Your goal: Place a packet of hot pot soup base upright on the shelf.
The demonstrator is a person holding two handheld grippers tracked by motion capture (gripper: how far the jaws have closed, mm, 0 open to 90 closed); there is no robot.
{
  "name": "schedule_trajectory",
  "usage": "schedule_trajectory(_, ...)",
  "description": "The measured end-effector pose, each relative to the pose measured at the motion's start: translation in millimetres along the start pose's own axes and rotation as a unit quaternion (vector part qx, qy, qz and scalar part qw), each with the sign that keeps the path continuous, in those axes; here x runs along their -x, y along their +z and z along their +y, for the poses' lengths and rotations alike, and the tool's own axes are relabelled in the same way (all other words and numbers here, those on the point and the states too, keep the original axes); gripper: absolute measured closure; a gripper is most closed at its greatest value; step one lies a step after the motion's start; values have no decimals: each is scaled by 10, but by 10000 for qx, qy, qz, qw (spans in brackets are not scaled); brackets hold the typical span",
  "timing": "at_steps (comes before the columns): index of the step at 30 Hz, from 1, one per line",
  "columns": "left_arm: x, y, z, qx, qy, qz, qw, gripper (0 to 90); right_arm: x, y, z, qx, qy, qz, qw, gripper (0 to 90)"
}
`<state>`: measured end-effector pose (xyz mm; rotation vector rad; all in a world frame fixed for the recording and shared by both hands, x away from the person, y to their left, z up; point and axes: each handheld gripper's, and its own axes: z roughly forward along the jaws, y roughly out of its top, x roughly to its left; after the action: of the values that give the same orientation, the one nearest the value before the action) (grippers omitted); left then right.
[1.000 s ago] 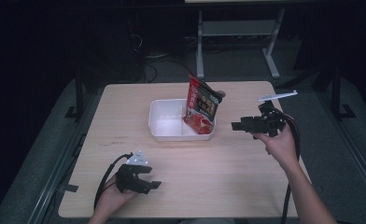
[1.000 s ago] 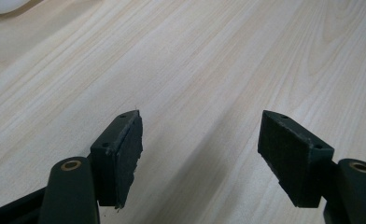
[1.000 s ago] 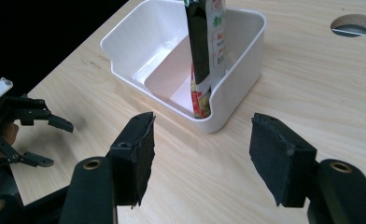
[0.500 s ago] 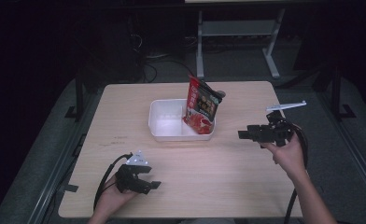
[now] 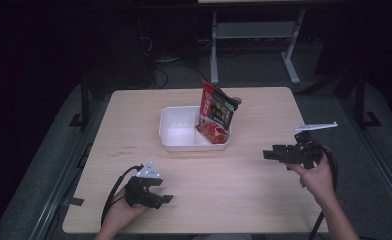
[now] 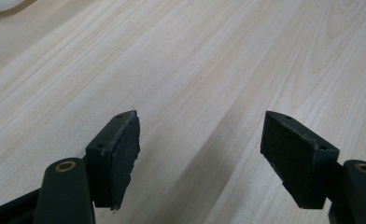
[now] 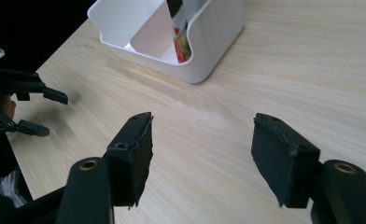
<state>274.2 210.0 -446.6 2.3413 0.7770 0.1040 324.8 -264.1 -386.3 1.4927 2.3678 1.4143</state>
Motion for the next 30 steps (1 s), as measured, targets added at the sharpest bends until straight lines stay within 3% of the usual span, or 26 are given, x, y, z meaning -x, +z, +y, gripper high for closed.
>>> schedule_trajectory(30,41,51,9,-63,71,18,10000,274,62,1,-528,25,235,169,9996,371)
